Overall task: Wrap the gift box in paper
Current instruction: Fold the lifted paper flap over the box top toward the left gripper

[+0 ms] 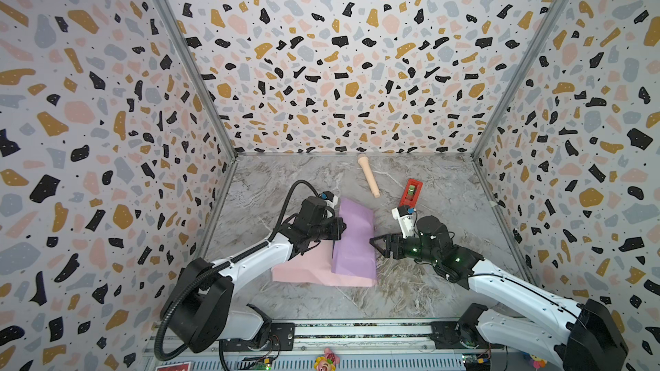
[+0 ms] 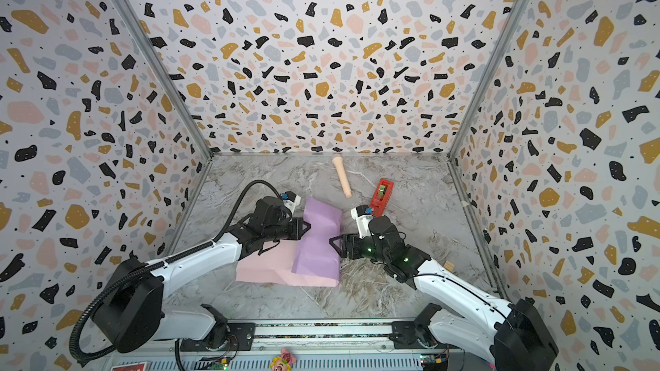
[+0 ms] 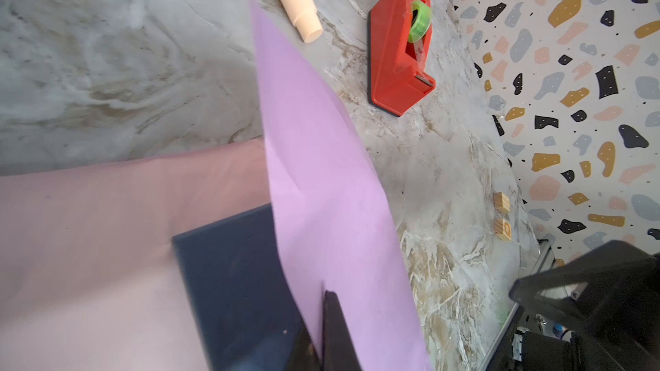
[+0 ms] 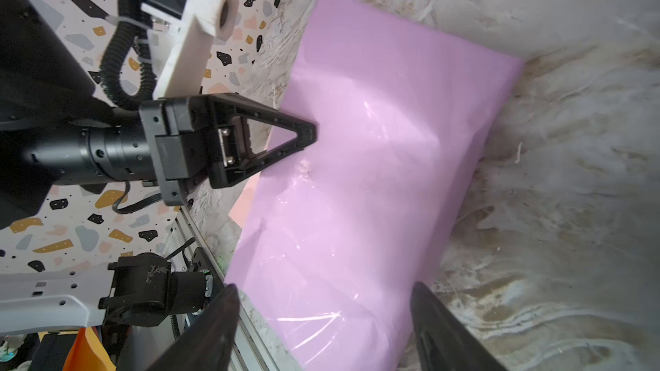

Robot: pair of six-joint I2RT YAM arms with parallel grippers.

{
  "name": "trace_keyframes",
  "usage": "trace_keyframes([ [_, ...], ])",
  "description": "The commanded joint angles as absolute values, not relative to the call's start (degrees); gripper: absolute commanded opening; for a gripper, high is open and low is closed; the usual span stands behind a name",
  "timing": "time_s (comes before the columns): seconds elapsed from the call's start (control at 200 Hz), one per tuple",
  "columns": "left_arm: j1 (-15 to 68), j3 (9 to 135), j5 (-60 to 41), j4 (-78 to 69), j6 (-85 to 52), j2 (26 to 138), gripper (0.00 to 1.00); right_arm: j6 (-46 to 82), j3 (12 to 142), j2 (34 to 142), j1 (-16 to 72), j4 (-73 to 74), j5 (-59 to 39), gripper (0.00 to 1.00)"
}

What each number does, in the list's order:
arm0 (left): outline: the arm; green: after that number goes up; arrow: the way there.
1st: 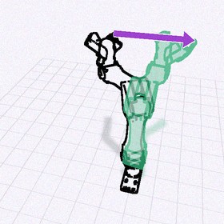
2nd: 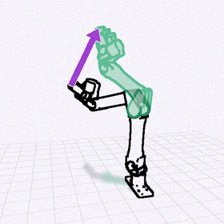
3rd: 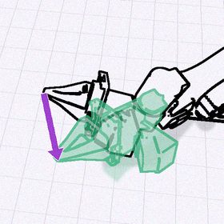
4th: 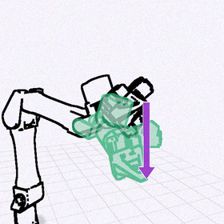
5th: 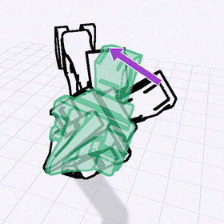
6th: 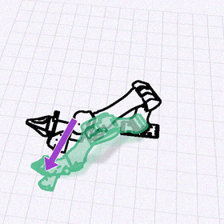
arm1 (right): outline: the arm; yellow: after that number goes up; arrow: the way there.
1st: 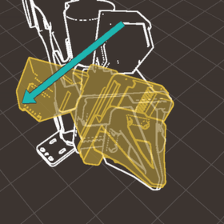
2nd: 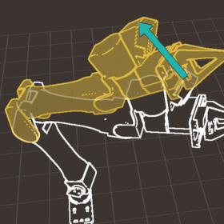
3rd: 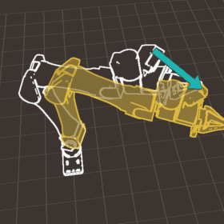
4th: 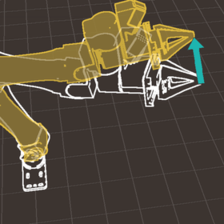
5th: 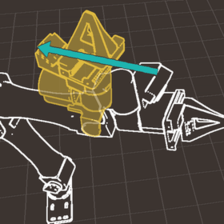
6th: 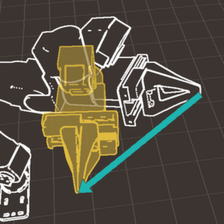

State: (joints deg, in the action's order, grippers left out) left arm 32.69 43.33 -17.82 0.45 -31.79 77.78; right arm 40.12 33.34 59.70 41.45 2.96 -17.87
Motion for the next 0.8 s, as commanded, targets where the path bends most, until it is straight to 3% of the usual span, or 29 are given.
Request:
trace_keyframes([
  [0.0, 32.17, 41.64, -19.95, 0.8, -30.32, 76.44, 0.0, 38.76, 36.39, 62.46, 40.37, 0.26, -18.23, 0.82],
  [0.21, 31.05, 40.66, -20.0, 1.6, -29.71, 75.16, 0.0, 38.14, 39.22, 70.08, 40.26, 0.5, -16.21, 0.88],
  [0.791, 29.03, 39.38, -20.56, 1.47, -28.32, 75.76, 0.0, 36.64, 46.41, 86.17, 40.32, 2.86, -18.82, 0.89],
])
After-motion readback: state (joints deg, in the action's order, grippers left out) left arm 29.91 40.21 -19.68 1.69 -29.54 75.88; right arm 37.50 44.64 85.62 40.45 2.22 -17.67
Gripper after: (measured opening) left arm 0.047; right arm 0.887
